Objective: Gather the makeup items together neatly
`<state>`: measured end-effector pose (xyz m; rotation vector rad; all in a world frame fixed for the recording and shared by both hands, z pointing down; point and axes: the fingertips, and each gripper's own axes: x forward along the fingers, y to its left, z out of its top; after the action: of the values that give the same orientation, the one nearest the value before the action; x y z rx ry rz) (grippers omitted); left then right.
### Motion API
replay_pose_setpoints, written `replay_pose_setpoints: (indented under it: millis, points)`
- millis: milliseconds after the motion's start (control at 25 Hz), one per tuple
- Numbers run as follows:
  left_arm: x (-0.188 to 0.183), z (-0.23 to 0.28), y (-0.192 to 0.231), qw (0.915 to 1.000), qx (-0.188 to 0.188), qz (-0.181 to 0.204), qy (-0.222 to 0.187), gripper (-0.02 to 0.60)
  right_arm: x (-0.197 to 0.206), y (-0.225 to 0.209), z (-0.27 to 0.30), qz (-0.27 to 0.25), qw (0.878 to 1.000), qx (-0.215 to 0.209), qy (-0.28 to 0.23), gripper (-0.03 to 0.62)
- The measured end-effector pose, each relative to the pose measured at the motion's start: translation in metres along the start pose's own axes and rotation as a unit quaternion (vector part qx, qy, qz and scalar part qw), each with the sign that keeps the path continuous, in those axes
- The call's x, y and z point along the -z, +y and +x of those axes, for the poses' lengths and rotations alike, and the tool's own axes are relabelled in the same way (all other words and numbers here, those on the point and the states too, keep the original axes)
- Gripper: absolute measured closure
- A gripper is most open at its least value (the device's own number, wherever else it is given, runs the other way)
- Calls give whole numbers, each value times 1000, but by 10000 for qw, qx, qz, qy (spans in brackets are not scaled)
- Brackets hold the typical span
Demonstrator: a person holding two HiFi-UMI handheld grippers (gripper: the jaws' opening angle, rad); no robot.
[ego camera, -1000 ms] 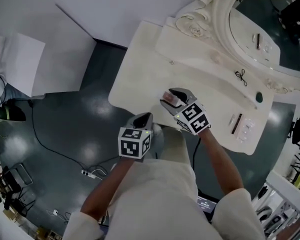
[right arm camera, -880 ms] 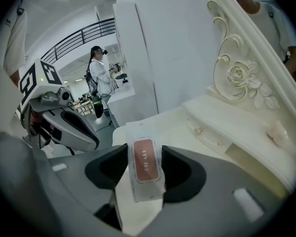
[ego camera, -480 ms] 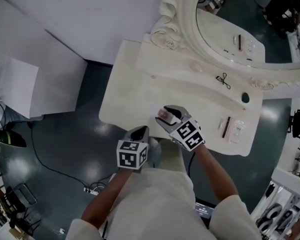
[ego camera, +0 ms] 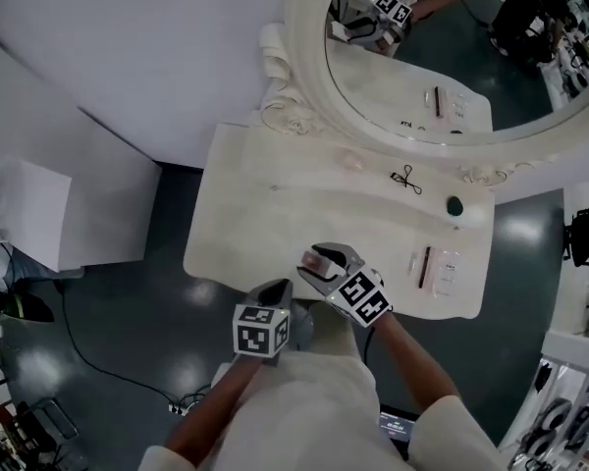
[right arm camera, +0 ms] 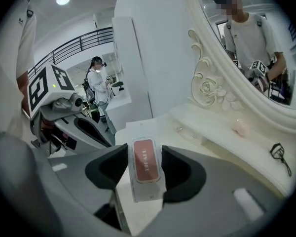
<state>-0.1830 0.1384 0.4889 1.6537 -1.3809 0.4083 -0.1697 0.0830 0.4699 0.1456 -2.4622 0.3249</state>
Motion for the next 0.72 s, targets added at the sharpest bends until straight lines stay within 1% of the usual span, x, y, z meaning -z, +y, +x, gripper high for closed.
replay_pose_setpoints:
  millis: [160,360,720]
  points:
    - [2,5,-12,9999,64,113,88,572,3,-3,-15,48,9999,82,-42,387]
    - [-5,11,-23,9997,95,229,65,572,6,-10,-34,116,9998,152,-91,387]
    - [-17,22,-37,9991,96,404,85,572,23,-31,-65,373,9975,538,-277,387]
